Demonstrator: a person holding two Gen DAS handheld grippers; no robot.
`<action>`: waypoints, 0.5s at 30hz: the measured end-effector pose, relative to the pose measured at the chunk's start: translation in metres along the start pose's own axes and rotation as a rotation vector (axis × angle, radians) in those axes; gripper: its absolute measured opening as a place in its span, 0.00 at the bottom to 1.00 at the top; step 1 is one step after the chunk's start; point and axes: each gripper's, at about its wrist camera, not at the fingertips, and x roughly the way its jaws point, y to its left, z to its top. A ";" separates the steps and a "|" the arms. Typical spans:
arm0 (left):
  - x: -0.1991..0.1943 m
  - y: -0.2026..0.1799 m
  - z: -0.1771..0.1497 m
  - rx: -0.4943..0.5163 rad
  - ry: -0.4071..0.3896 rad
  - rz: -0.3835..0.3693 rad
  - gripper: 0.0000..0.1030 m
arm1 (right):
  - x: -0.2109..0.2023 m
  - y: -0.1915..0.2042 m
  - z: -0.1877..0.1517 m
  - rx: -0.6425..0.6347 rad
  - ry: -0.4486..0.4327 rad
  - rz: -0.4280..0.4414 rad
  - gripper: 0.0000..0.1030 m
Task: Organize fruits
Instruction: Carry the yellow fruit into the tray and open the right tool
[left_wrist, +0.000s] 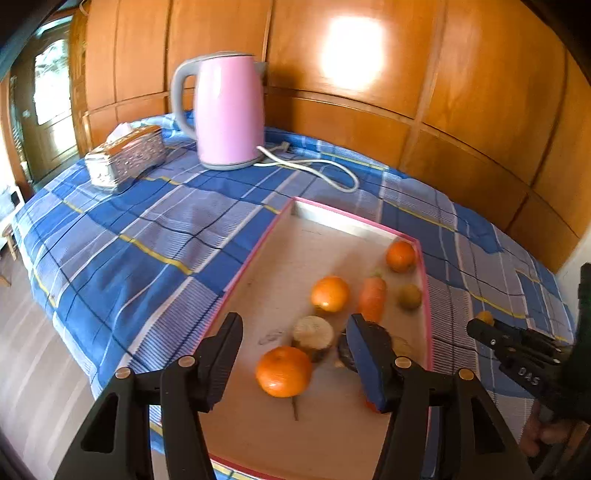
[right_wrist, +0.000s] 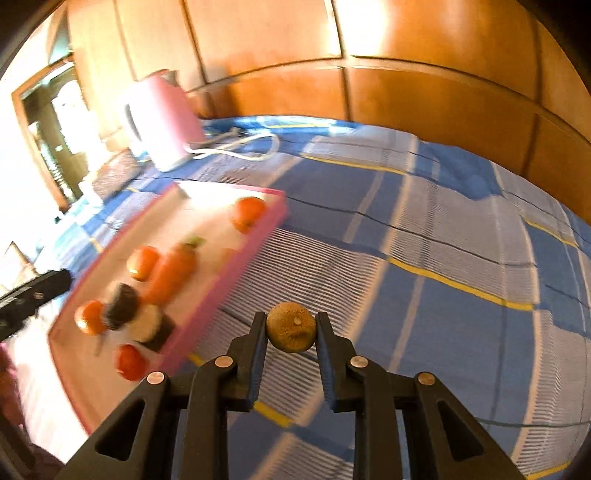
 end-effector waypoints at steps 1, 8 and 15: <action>0.000 0.004 0.000 -0.009 0.000 0.006 0.58 | 0.000 0.006 0.003 -0.004 -0.002 0.019 0.25; 0.001 0.015 0.001 -0.035 -0.005 0.026 0.58 | 0.006 0.043 0.024 -0.072 -0.009 0.092 0.25; 0.000 0.014 0.002 -0.025 -0.017 0.030 0.61 | 0.030 0.069 0.030 -0.131 0.024 0.091 0.25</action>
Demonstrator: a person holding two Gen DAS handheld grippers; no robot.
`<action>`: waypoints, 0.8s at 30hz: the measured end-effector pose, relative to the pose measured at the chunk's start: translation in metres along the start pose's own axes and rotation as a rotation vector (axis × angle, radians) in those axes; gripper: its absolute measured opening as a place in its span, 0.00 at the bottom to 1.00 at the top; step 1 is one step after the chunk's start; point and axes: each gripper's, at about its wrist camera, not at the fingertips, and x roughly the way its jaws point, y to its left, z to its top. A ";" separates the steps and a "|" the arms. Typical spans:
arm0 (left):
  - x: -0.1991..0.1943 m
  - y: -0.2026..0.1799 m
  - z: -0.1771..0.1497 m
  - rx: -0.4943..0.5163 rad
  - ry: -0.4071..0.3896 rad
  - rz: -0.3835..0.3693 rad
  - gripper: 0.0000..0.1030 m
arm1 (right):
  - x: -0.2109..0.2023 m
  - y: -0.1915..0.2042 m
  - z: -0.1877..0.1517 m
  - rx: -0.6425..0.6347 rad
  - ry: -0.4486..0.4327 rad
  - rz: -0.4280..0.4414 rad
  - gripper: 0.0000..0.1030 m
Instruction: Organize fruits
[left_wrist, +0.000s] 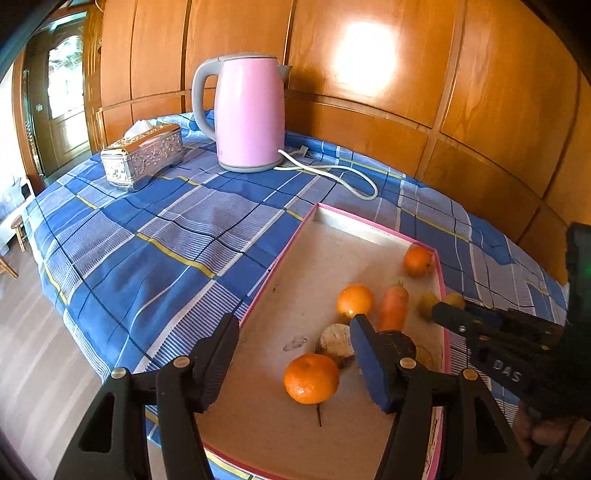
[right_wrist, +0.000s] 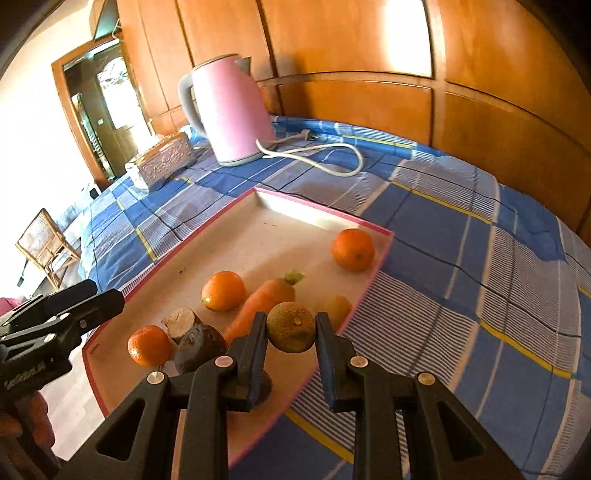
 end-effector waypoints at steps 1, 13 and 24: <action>0.000 0.000 0.000 0.001 0.000 0.000 0.61 | 0.001 0.001 0.000 0.002 0.005 0.002 0.25; 0.000 0.000 -0.001 -0.003 0.001 0.001 0.61 | 0.019 0.011 -0.007 -0.028 0.040 -0.008 0.29; -0.002 0.000 -0.002 -0.002 -0.004 0.007 0.66 | 0.019 0.021 -0.016 -0.064 0.034 -0.016 0.30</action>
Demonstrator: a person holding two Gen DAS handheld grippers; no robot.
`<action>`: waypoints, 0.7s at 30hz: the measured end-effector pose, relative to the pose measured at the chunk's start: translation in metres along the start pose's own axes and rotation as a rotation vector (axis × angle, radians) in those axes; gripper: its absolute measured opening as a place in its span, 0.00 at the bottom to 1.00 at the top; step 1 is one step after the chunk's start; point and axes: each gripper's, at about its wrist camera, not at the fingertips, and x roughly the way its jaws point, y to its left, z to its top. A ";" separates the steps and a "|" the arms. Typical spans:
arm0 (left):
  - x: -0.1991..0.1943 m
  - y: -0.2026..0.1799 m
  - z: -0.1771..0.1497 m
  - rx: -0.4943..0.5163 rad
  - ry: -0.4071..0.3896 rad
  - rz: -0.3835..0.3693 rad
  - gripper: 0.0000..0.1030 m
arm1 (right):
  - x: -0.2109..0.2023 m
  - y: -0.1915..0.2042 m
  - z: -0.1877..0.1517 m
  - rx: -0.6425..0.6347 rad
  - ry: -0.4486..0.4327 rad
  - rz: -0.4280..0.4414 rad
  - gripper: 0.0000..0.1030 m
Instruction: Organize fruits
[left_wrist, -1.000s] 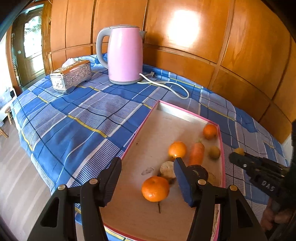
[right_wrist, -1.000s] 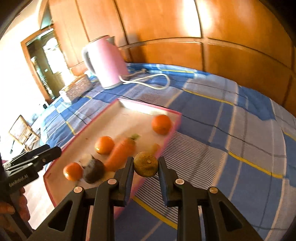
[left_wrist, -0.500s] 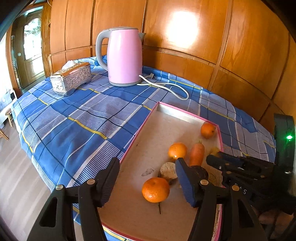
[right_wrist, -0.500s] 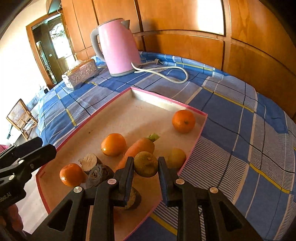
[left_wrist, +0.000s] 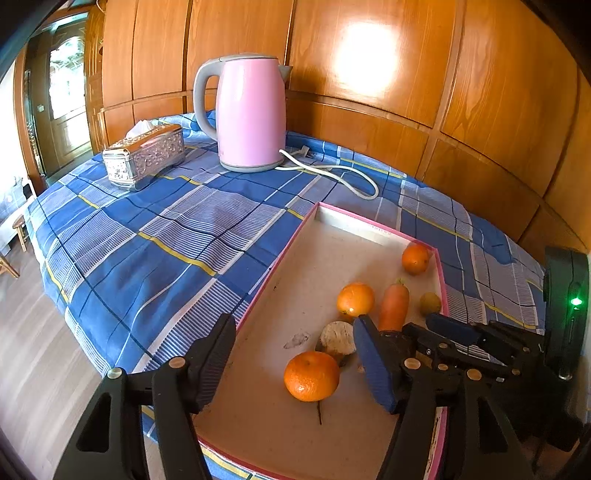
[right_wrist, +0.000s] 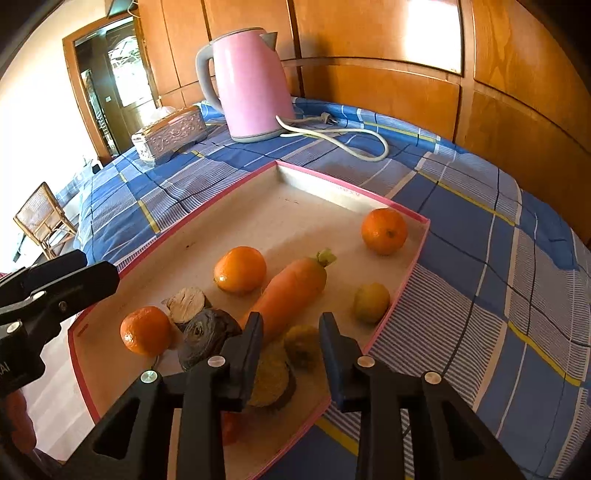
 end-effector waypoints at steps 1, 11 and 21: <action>-0.001 0.000 0.000 0.001 -0.002 0.000 0.67 | -0.001 0.000 0.000 0.003 -0.002 0.001 0.30; -0.008 -0.005 0.000 0.010 -0.022 0.007 0.75 | -0.022 0.001 -0.002 0.046 -0.049 -0.009 0.34; -0.024 -0.017 -0.004 0.027 -0.064 0.011 0.94 | -0.051 0.000 -0.016 0.081 -0.125 -0.128 0.36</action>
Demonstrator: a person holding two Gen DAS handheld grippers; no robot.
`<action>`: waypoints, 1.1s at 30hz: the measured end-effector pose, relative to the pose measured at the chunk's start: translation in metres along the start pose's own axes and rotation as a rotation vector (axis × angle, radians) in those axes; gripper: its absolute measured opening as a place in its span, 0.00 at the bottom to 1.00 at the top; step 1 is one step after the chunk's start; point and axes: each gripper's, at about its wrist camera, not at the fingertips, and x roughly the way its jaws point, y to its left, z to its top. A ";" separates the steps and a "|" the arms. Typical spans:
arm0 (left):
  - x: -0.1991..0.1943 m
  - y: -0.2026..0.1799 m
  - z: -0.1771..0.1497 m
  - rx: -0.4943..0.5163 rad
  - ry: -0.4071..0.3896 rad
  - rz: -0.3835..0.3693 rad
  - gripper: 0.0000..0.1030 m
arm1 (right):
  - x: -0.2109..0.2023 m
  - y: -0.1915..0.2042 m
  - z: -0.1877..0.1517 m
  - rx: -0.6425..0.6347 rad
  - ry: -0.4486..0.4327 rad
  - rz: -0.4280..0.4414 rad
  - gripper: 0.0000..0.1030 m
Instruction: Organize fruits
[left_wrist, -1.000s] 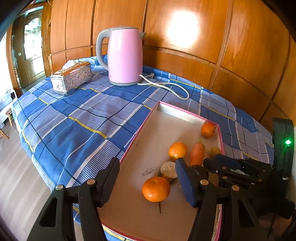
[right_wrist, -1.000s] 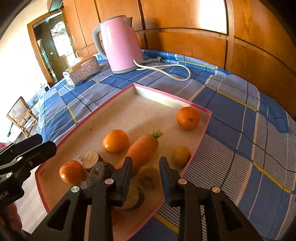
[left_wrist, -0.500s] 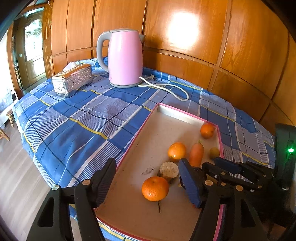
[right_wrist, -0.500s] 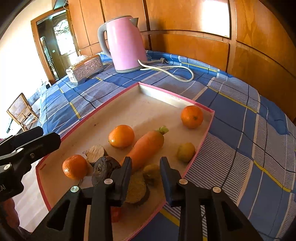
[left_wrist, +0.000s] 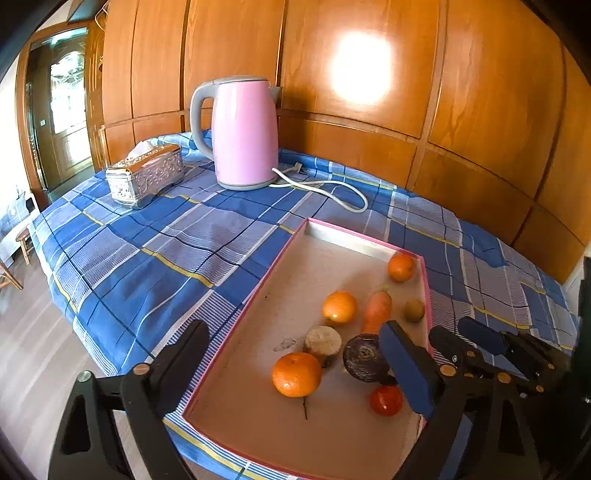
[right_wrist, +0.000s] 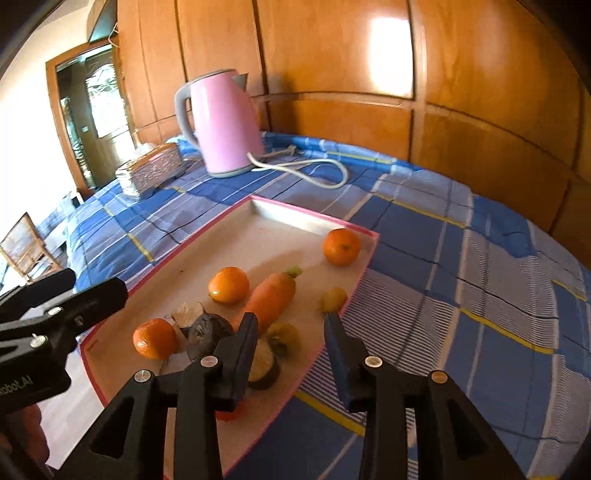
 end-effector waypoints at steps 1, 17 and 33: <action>-0.002 -0.001 0.000 0.003 -0.004 0.001 0.95 | -0.001 0.000 -0.002 0.003 0.001 -0.006 0.36; -0.011 -0.012 -0.003 0.025 -0.010 0.033 1.00 | -0.014 -0.004 -0.010 0.021 -0.005 -0.031 0.36; -0.013 -0.013 -0.003 0.014 -0.018 0.047 1.00 | -0.016 -0.007 -0.011 0.030 -0.005 -0.039 0.36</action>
